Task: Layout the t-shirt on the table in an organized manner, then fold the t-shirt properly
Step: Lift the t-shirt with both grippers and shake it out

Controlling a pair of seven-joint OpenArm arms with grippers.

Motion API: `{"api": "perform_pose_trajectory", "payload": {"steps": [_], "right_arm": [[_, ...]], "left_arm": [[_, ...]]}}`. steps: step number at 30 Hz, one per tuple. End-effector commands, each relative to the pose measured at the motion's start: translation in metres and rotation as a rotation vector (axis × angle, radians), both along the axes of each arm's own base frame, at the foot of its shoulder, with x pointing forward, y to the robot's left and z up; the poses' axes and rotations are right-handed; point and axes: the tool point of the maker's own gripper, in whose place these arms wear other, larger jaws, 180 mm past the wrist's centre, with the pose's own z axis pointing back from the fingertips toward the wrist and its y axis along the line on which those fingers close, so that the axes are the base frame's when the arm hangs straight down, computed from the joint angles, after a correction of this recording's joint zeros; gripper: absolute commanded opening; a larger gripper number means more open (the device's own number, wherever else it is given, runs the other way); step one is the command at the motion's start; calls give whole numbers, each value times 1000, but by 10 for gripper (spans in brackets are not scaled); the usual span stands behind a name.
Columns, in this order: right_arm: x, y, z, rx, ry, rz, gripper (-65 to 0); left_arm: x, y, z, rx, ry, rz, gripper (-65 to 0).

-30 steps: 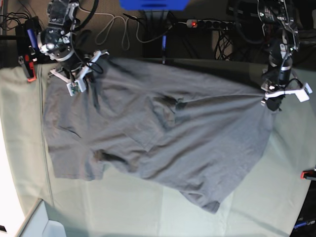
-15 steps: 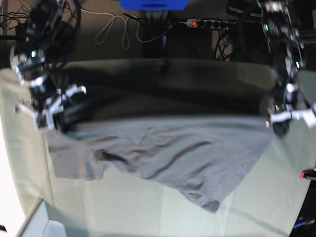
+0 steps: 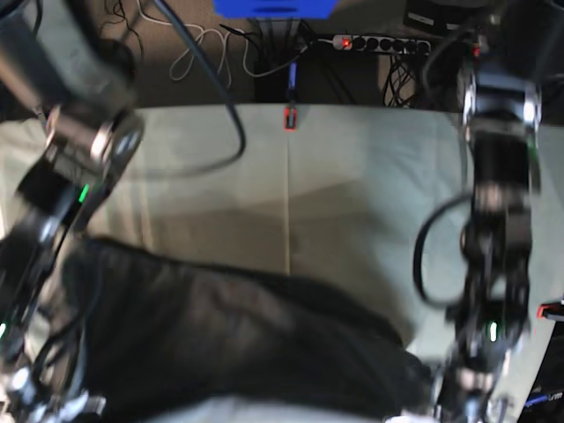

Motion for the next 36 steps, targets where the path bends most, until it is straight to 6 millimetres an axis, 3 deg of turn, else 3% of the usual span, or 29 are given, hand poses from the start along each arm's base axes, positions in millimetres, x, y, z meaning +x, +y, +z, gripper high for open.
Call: {"api": "perform_pose_trajectory", "payload": {"steps": [1, 3, 6, 9, 12, 15, 19, 22, 24, 25, 30, 33, 36], "right_arm": [[13, -5, 46, 11, -99, 6, -650], [35, -6, 84, 44, -139, 25, -650], [50, -18, 139, 70, -199, 33, -650], [61, -10, 187, 88, -269, 80, -650], [67, -3, 213, 92, -318, 122, -650], [62, -3, 215, 74, -321, 110, -650], [55, -9, 165, 42, -259, 75, -650], [36, -11, 112, 25, -214, 63, -650], [17, -11, 77, 10, -183, 60, -650], [5, -10, 55, -1, -156, 59, -650], [-58, 10, -49, 47, -13, 104, -650], [-105, 20, -98, 124, 66, 113, -650], [-149, 31, -144, 224, 154, 114, -650]], "left_arm": [[12, 4, 42, 6, -89, 14, -650], [33, -1, 67, 21, -109, 5, -650], [56, -7, 104, 49, -137, 0, -650], [76, -7, 125, 36, -132, 12, -650], [90, -11, 164, 15, -187, 21, -650], [94, -11, 181, 8, -217, 29, -650], [95, -9, 175, 8, -208, 32, -650], [96, -5, 122, 4, -124, 36, -650], [86, 8, 96, 29, -96, 50, -650], [79, 16, 68, 45, -59, 56, -650], [24, 15, -39, 90, 66, 23, -650], [-21, 9, -88, 107, 133, -7, -650], [-69, 18, -134, 91, 216, 4, -650]]}}
